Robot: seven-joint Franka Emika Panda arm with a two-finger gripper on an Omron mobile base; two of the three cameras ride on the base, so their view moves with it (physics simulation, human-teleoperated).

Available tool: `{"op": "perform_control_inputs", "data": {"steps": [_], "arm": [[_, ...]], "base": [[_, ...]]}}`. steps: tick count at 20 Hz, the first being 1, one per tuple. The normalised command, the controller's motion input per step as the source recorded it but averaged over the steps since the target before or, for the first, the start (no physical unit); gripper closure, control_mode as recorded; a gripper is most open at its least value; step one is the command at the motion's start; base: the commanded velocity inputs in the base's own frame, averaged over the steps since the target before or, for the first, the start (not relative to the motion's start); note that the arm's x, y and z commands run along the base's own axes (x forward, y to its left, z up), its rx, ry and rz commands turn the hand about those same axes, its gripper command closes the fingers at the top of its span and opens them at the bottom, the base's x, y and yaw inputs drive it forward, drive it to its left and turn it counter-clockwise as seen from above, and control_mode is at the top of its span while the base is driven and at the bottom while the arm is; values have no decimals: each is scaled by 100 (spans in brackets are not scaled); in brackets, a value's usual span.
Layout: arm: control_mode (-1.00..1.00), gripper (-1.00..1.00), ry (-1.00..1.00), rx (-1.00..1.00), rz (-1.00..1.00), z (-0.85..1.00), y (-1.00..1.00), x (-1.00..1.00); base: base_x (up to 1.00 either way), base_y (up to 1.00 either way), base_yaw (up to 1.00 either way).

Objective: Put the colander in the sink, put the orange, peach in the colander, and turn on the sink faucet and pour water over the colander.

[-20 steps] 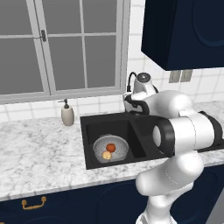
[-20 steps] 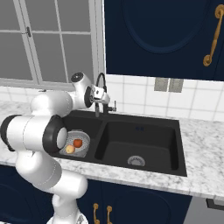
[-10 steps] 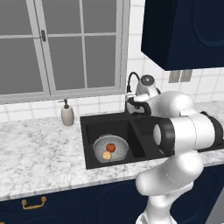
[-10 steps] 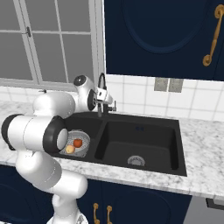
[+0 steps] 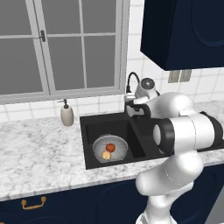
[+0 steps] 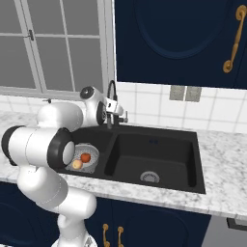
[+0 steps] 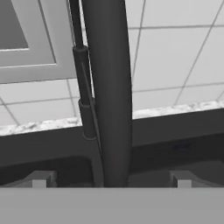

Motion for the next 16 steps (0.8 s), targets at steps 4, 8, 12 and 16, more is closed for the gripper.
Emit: {"op": "perform_control_inputs", "data": {"steps": [4, 8, 12, 16], "arm": [[-100, -100, 0, 0, 0, 0, 52, 49], [-100, -100, 0, 0, 0, 0, 49, 46], [-100, -100, 0, 0, 0, 0, 36, 43], [-100, -100, -2, 0, 0, 0, 35, 31]], "base": [[0, 0, 0], [0, 0, 0], [0, 0, 0], [0, 0, 0]]}}
